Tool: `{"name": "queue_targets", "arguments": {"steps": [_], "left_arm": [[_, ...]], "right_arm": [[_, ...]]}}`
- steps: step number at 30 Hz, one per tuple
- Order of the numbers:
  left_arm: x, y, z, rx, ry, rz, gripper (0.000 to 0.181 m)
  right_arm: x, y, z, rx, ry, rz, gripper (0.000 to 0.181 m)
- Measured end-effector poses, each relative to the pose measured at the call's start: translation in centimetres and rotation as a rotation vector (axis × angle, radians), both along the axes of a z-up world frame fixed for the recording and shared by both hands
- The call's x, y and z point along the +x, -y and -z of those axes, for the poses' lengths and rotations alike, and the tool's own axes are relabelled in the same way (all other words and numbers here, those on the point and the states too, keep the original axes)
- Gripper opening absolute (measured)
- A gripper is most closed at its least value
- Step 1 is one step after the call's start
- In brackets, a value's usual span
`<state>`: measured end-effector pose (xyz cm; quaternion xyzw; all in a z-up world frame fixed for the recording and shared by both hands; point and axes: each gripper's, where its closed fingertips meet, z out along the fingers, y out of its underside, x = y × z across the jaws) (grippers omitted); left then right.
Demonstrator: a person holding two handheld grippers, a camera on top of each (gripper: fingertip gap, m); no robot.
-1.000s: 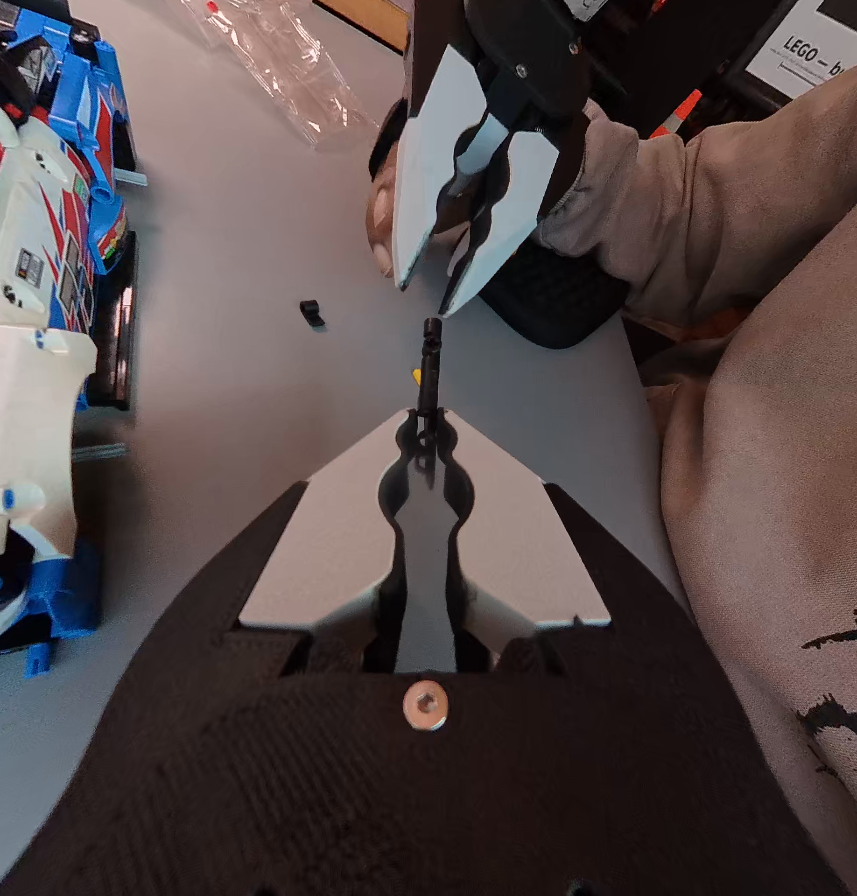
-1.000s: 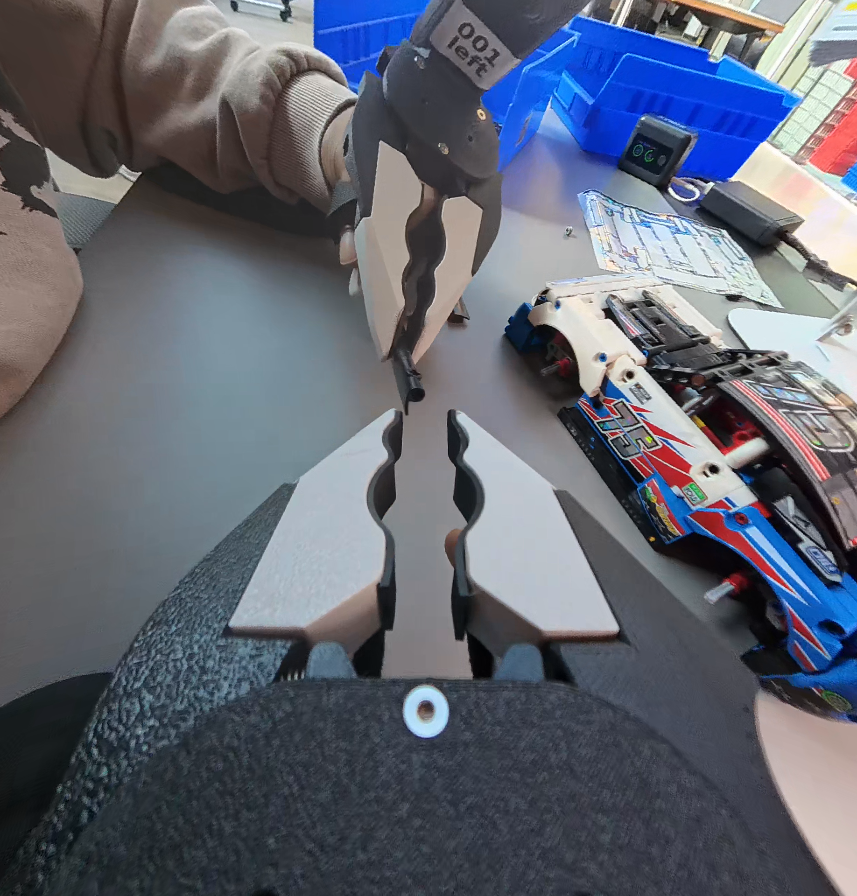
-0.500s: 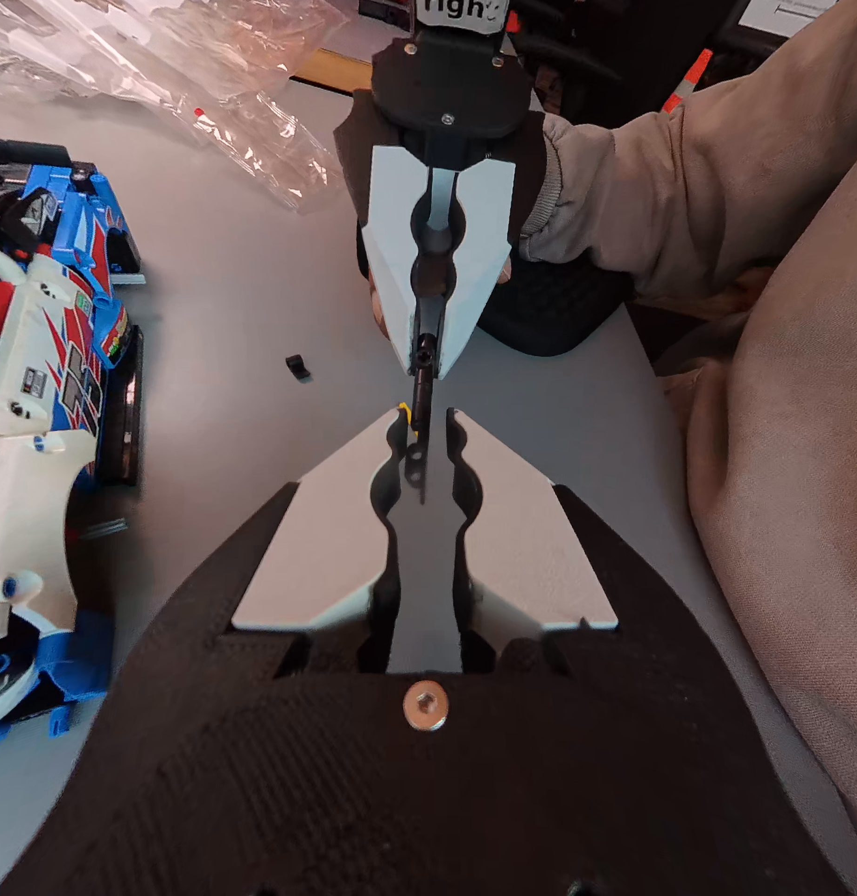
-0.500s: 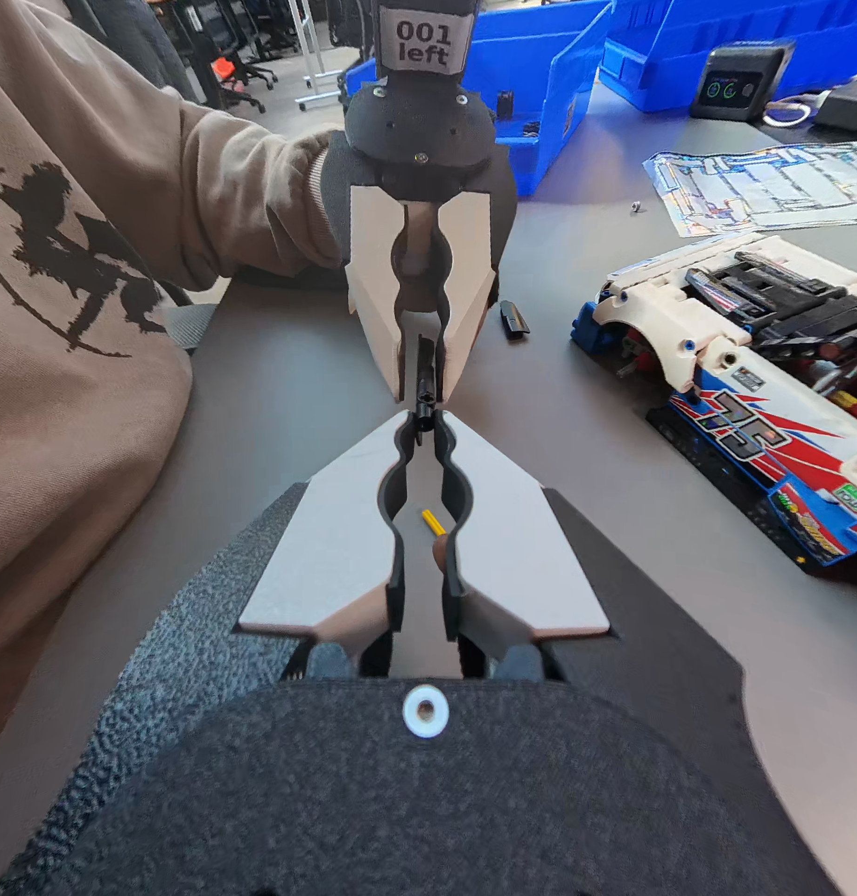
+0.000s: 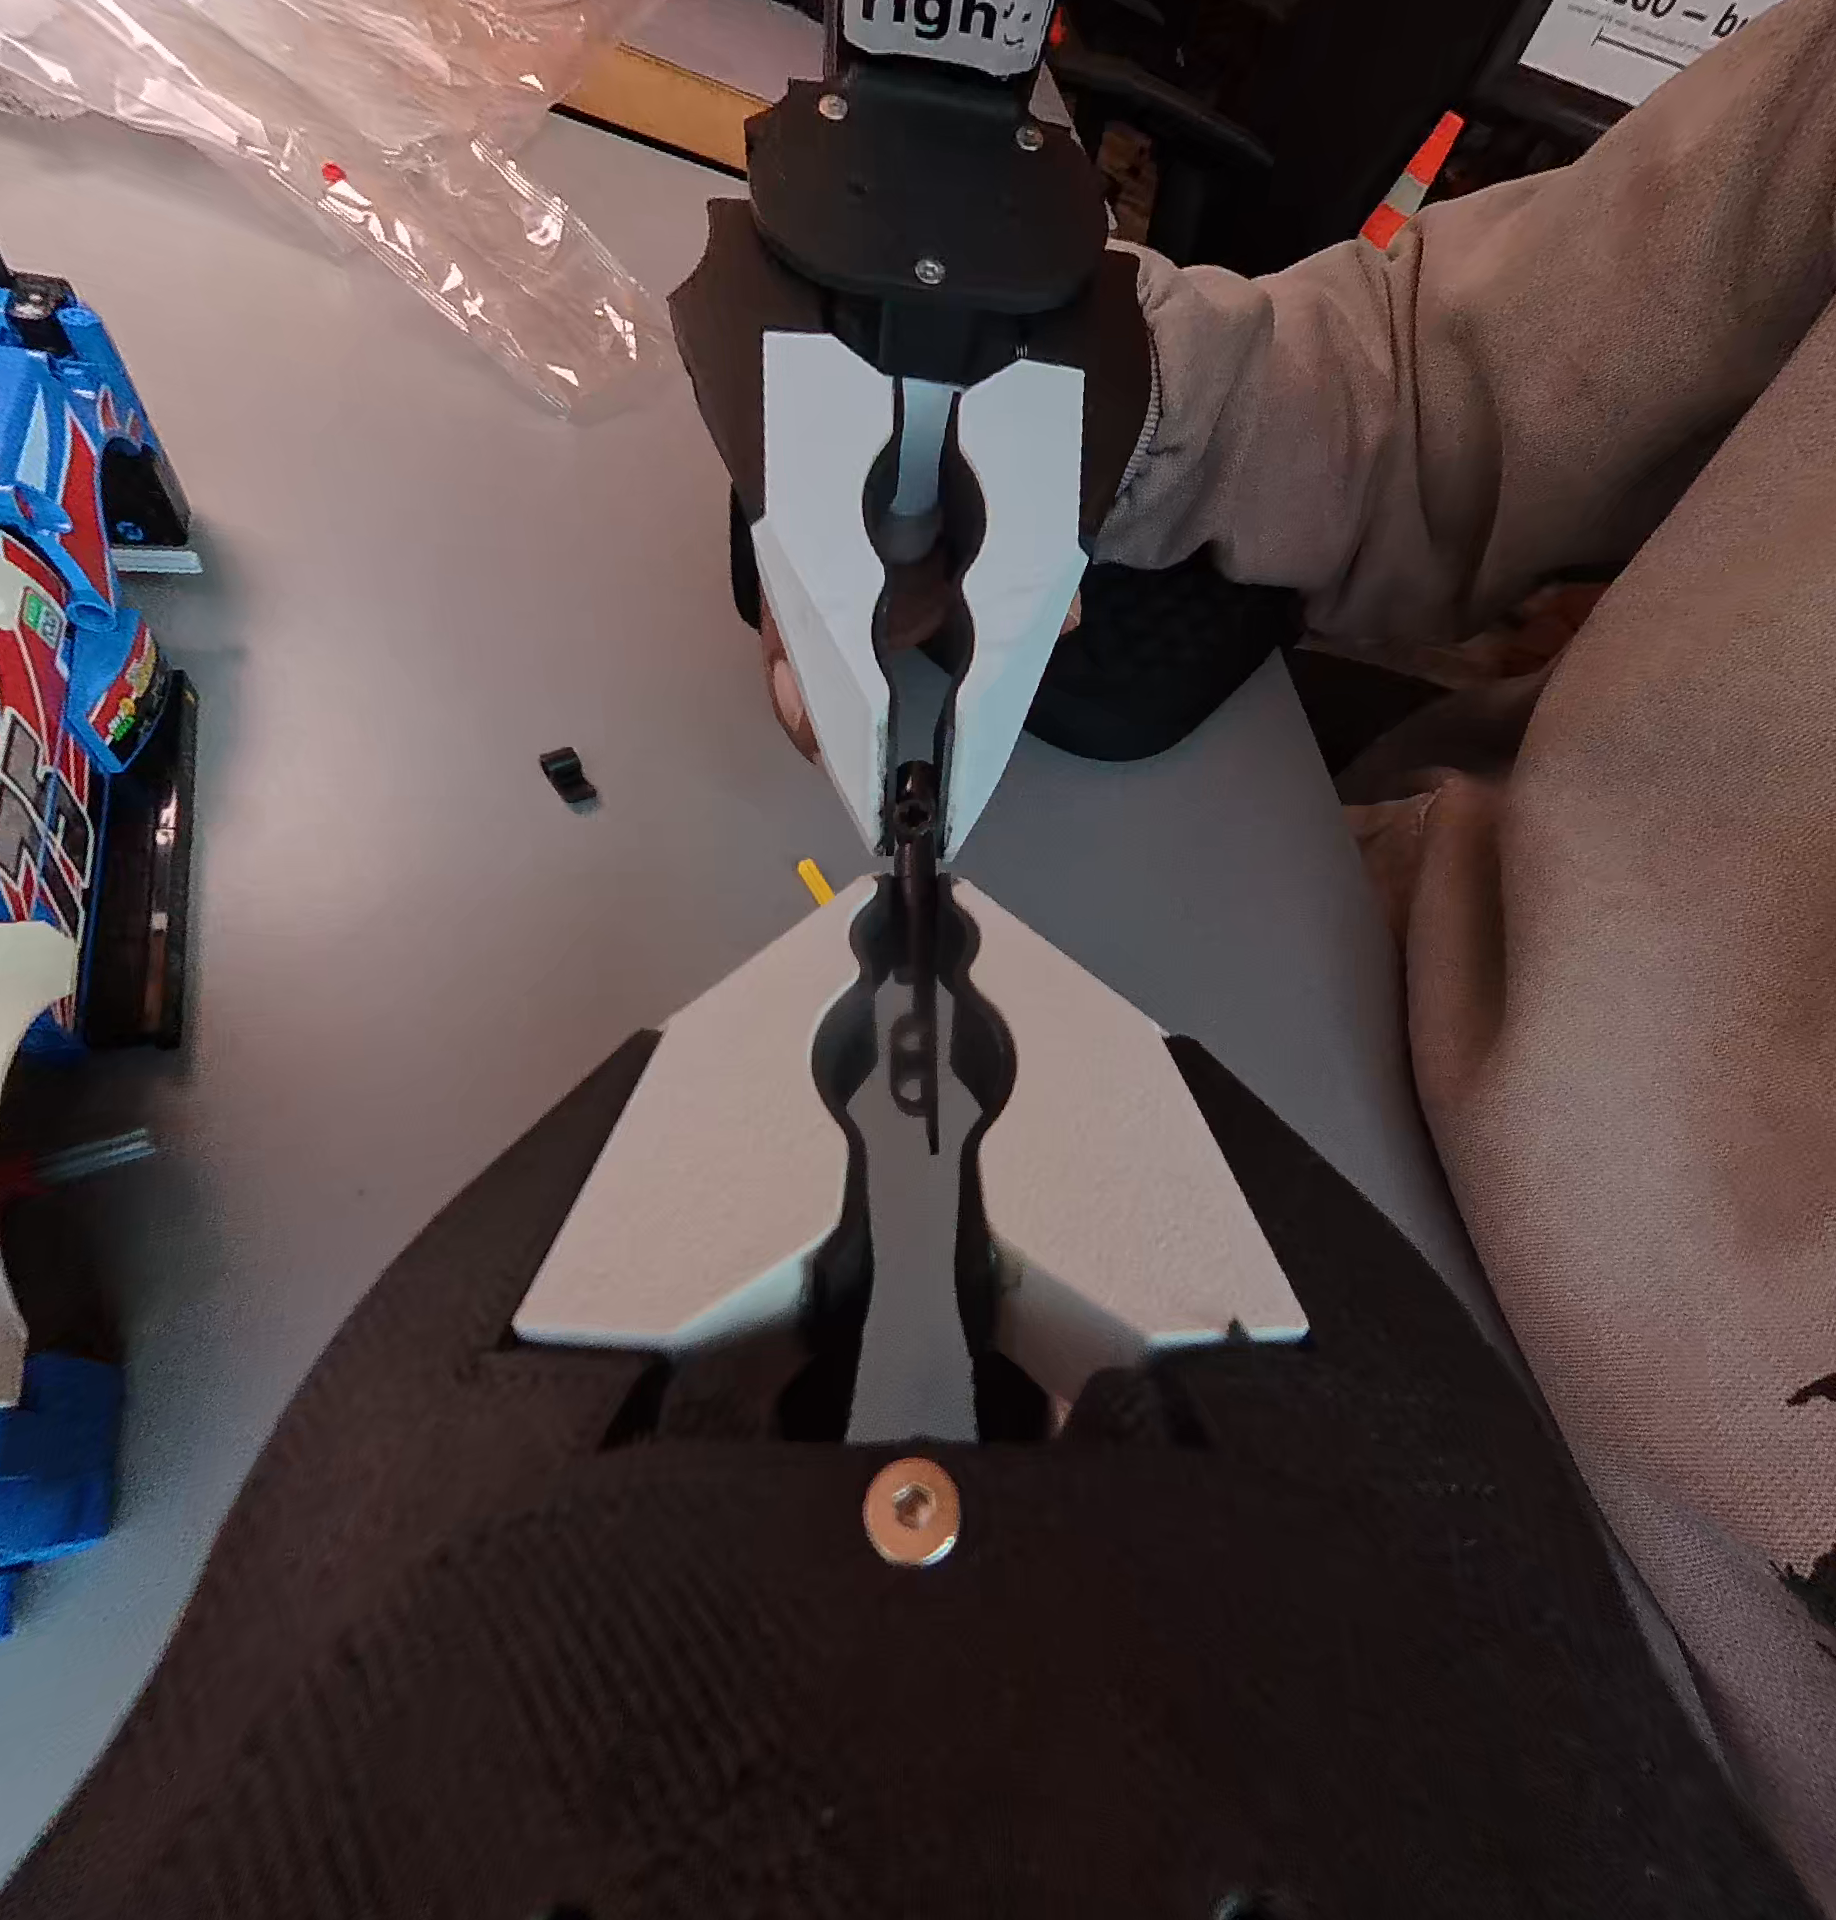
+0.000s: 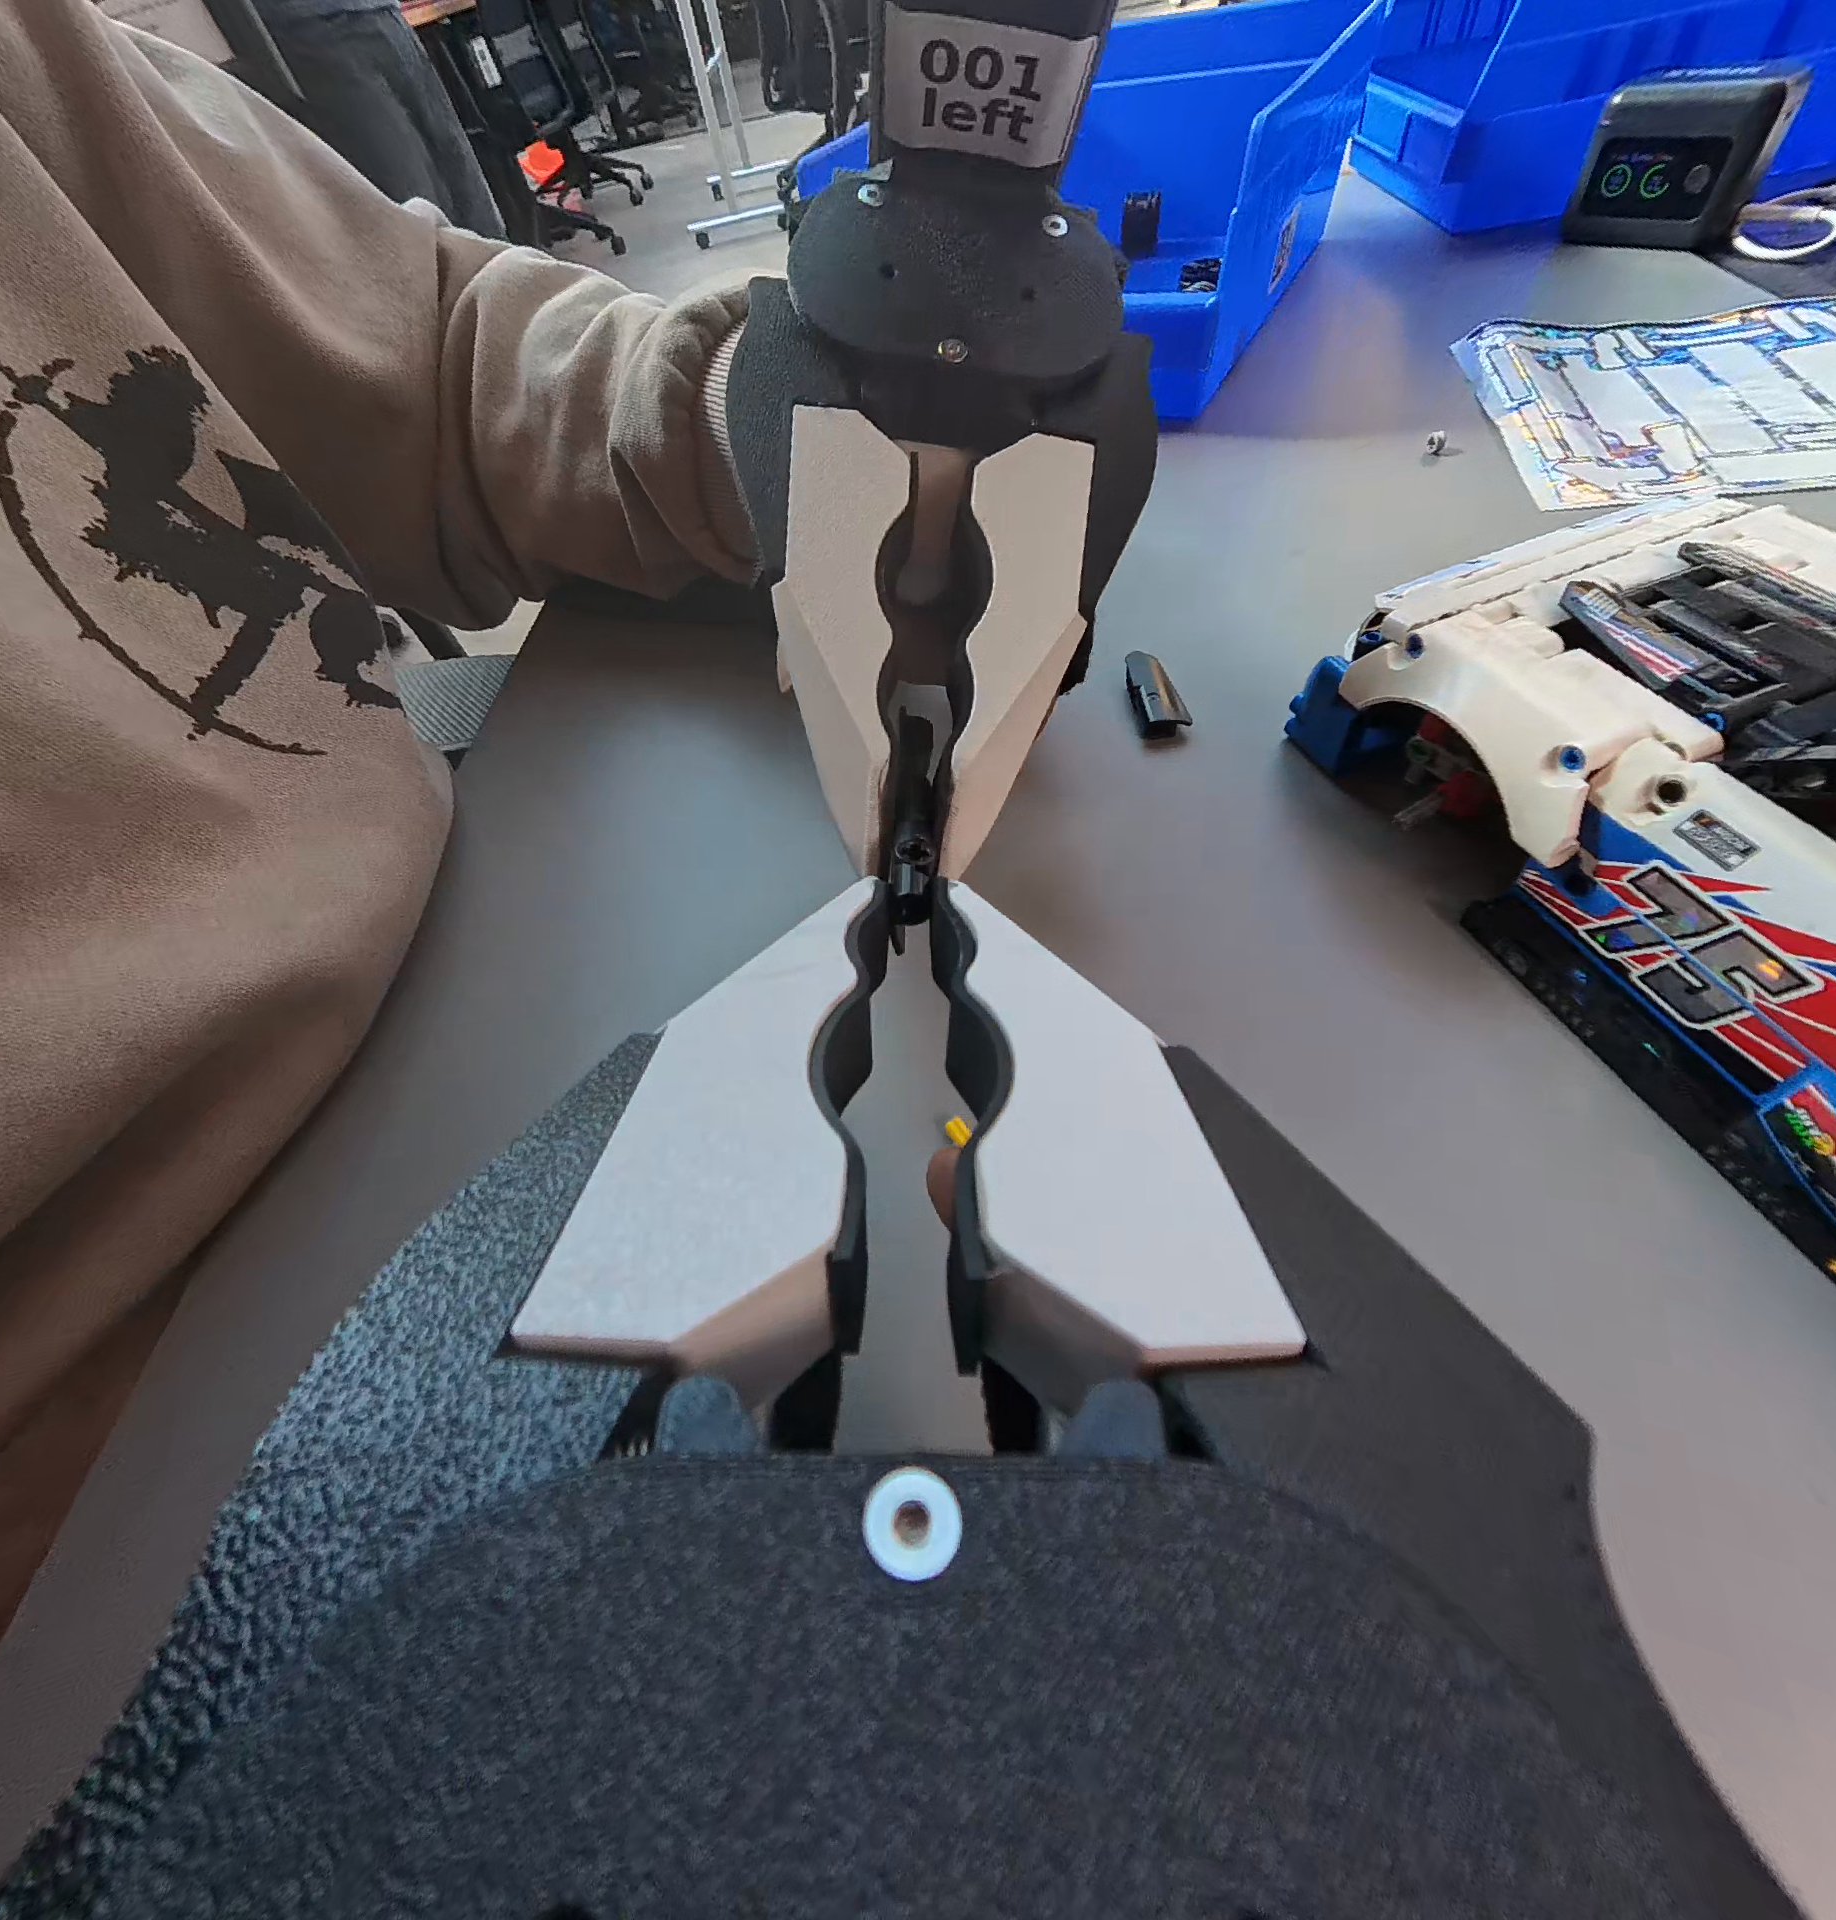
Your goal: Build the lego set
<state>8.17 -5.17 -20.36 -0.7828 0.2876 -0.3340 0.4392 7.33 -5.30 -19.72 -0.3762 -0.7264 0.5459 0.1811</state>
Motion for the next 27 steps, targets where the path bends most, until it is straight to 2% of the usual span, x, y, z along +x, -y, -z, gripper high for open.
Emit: {"name": "queue_targets", "arguments": {"steps": [27], "left_arm": [[-0.98, -0.55, -0.13, -0.014, 0.032, -0.040, 0.005]], "right_arm": [[-0.44, -0.97, 0.04, 0.015, -0.013, 0.043, 0.005]]}}
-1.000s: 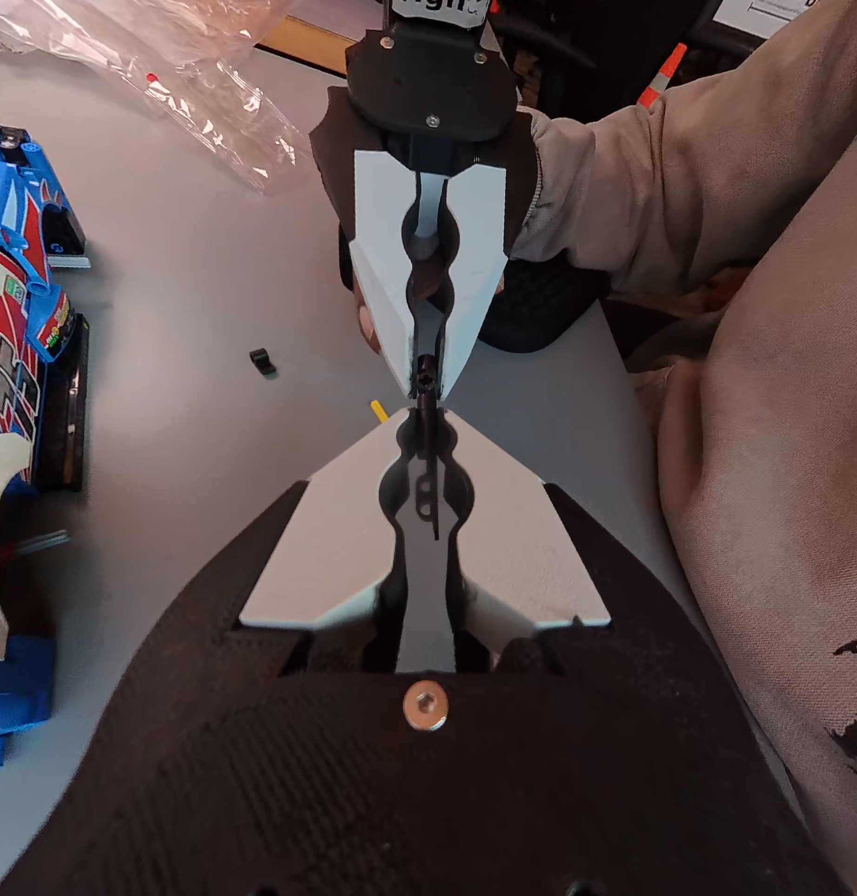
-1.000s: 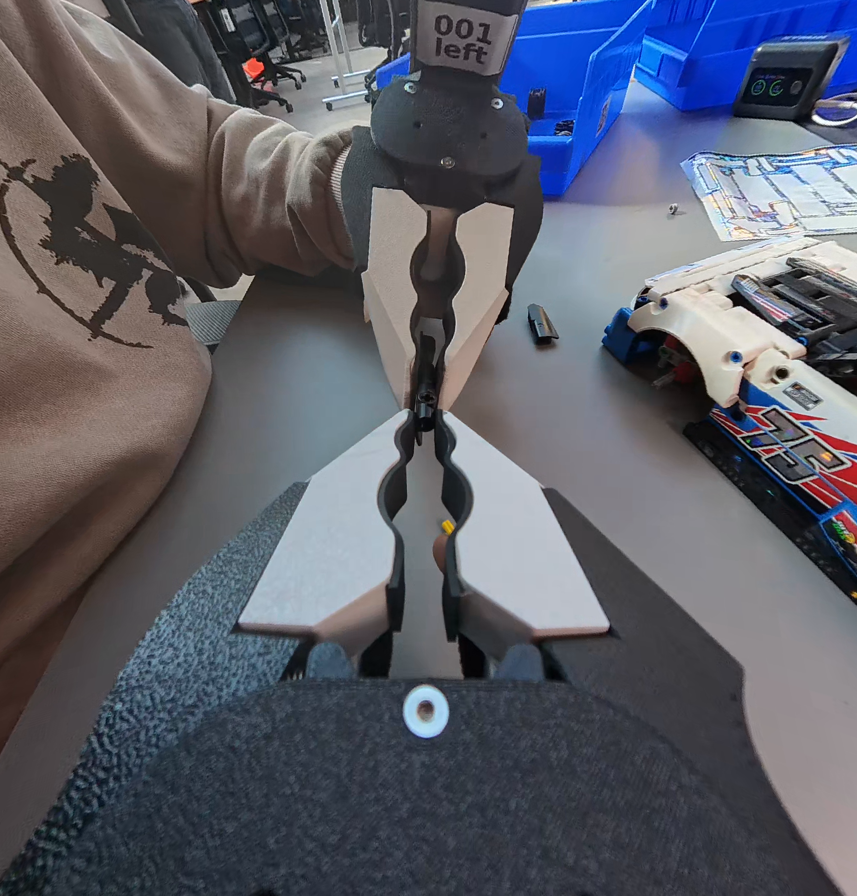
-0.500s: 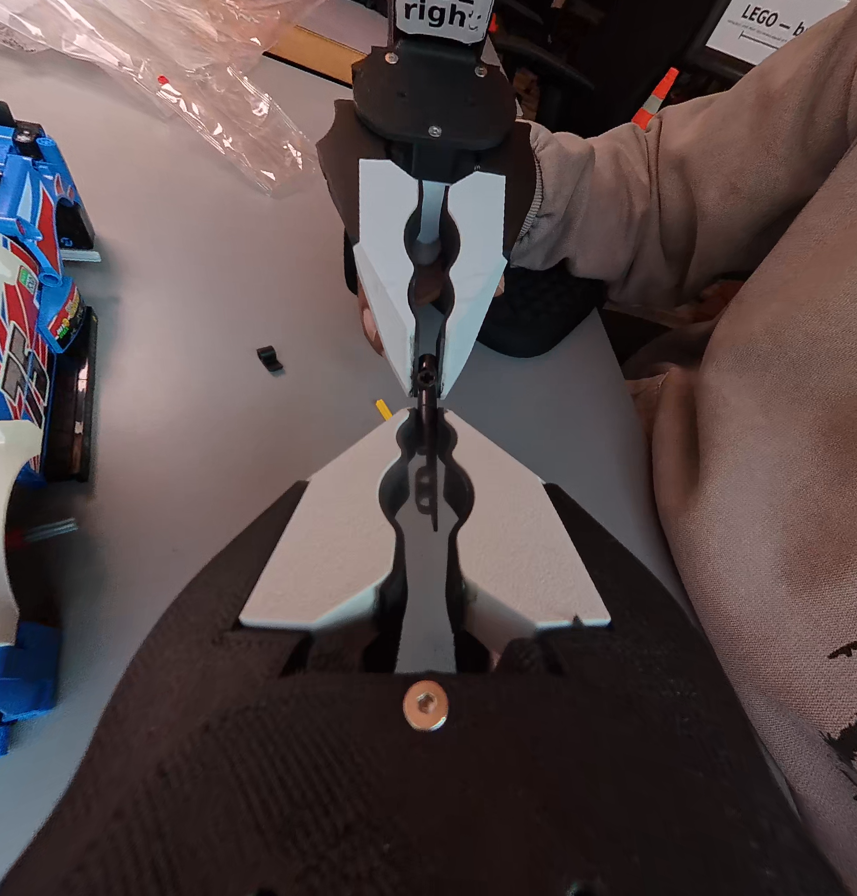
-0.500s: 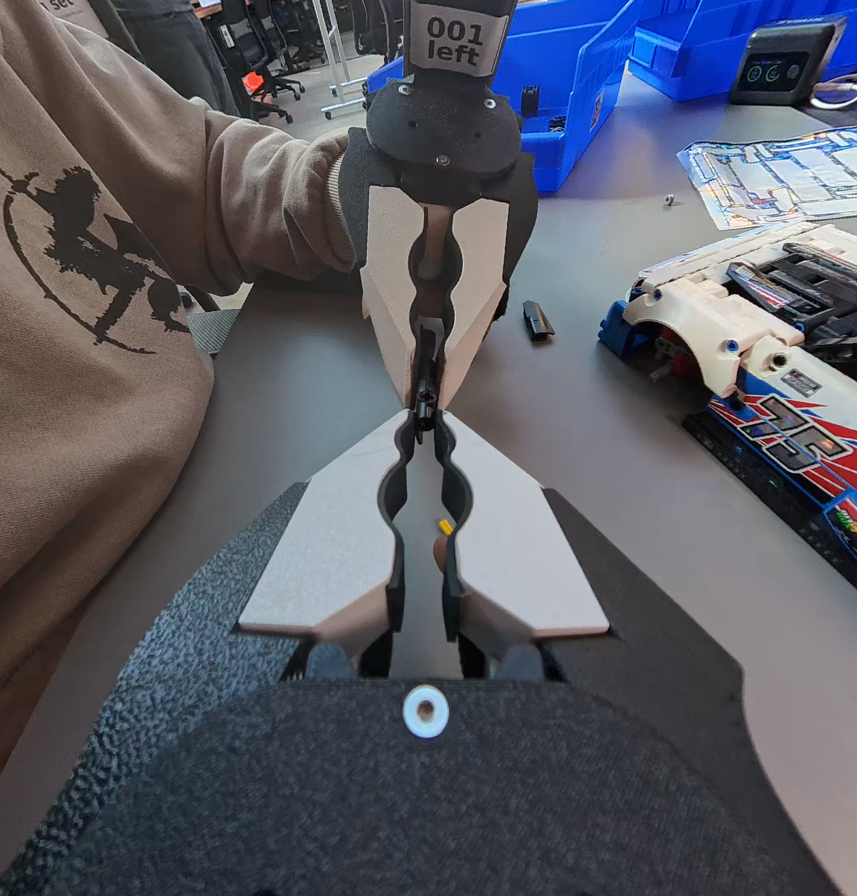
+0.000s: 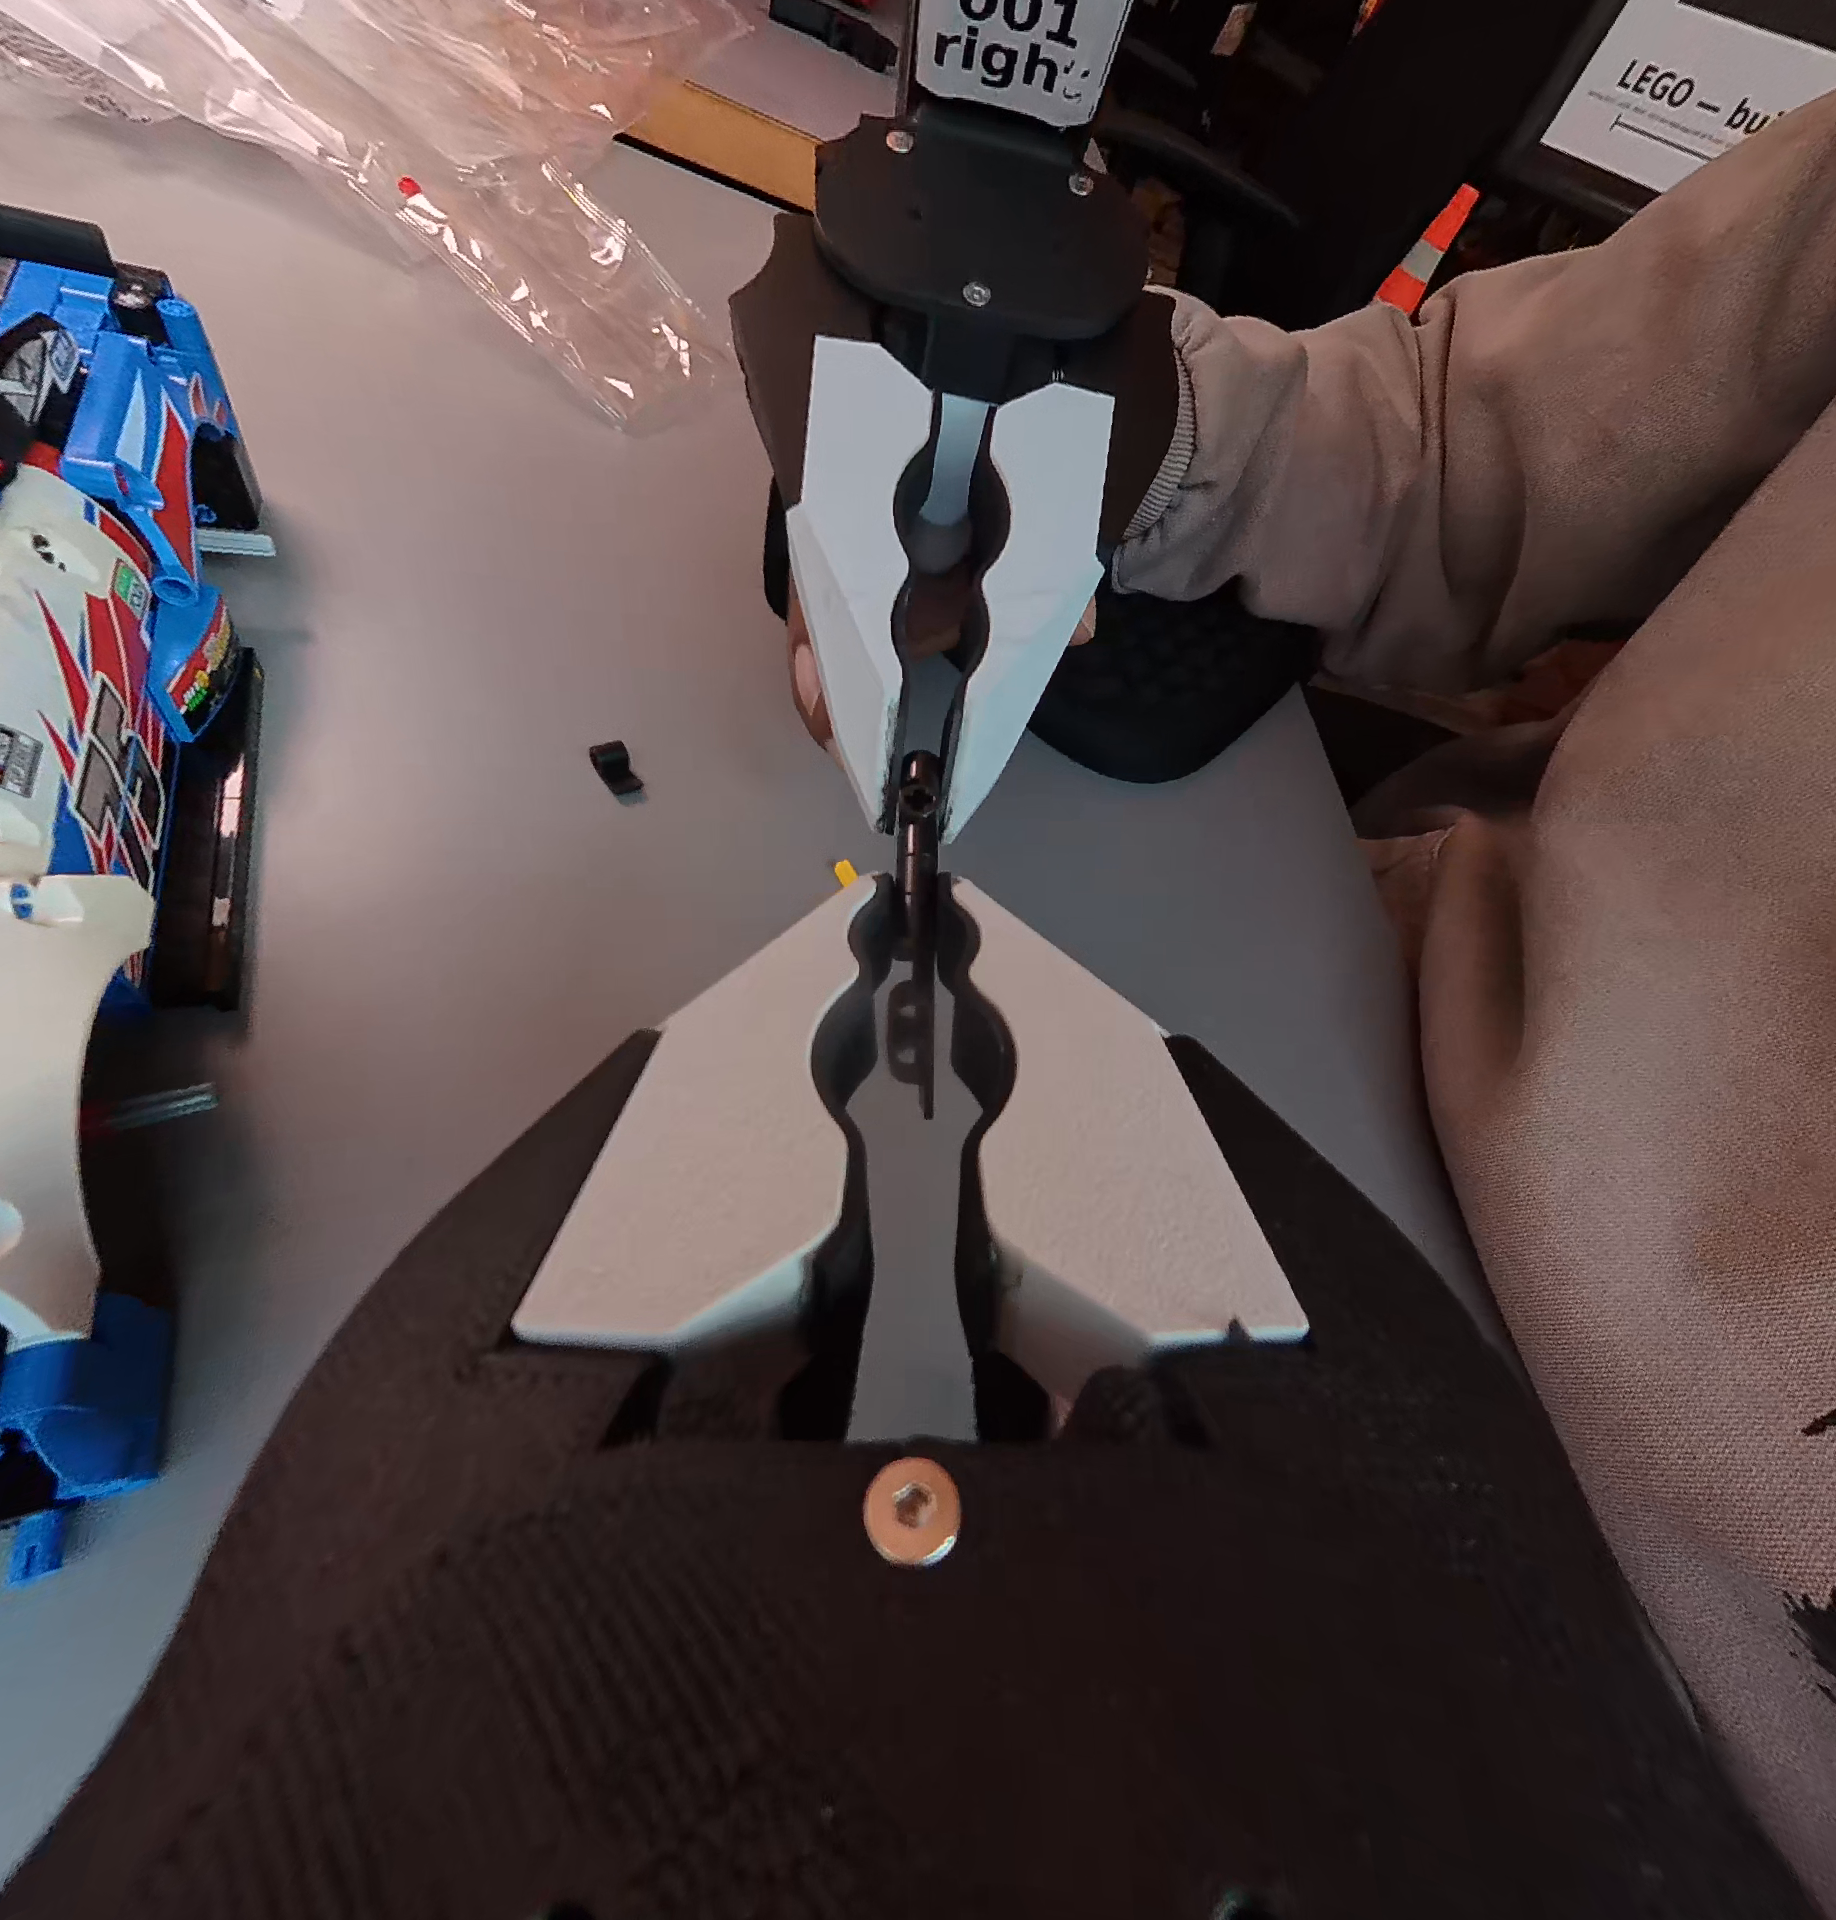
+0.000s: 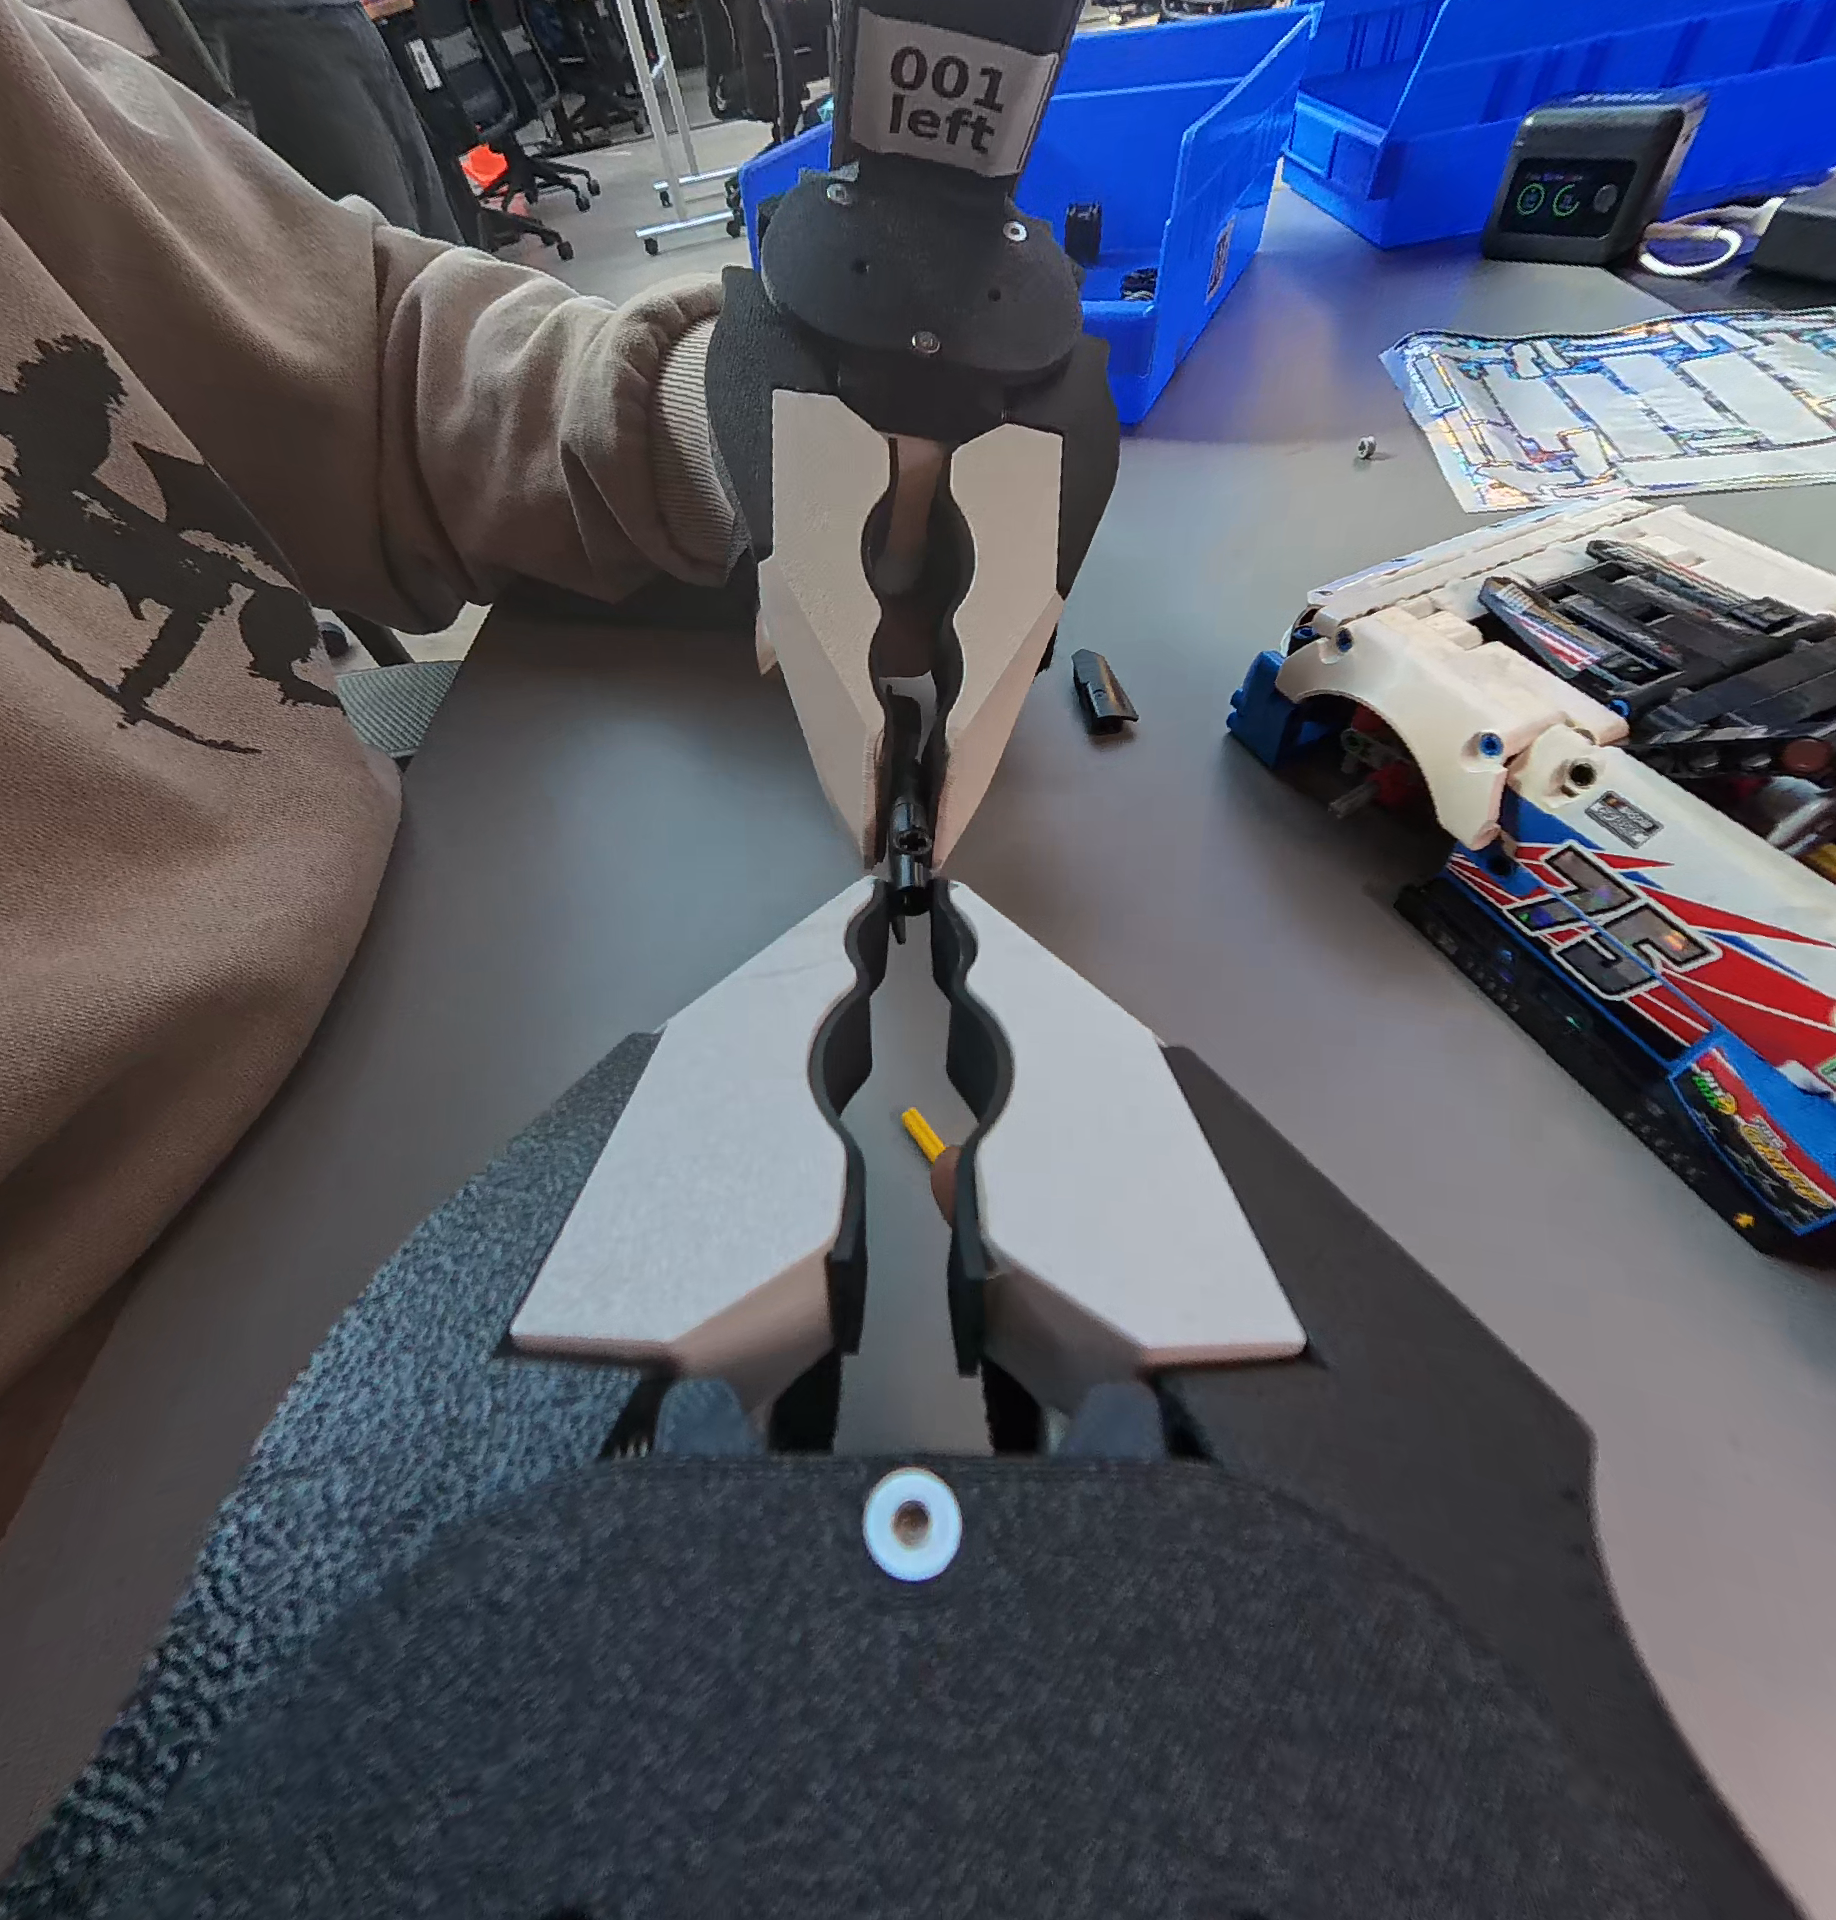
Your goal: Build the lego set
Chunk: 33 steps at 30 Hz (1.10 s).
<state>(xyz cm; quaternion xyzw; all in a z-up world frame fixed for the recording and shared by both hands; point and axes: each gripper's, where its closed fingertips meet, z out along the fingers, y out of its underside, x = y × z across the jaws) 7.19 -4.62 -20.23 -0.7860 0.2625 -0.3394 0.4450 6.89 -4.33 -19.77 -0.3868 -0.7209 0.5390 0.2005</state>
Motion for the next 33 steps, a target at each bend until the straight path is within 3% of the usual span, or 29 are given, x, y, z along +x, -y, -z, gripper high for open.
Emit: {"name": "queue_targets", "arguments": {"steps": [8, 16, 25, 33], "left_arm": [[-1.5, -0.6, -0.1, -0.030, 0.030, -0.063, 0.005], [-3.4, -1.5, -1.3, -0.112, 0.251, -0.152, 0.005], [-3.8, -1.6, -1.7, -0.116, 0.312, -0.157, 0.005], [-3.3, -1.1, 1.5, -0.127, 0.046, -0.129, 0.005]], "right_arm": [[-0.7, -2.0, -0.6, 0.013, -0.048, 0.099, 0.000], [-0.8, -4.2, -1.4, 0.013, -0.090, 0.175, 0.002], [1.6, -2.6, 2.4, 0.219, 0.073, -0.043, 0.011], [2.6, -2.3, 5.4, 0.462, 0.237, -0.206, 0.022]]}}
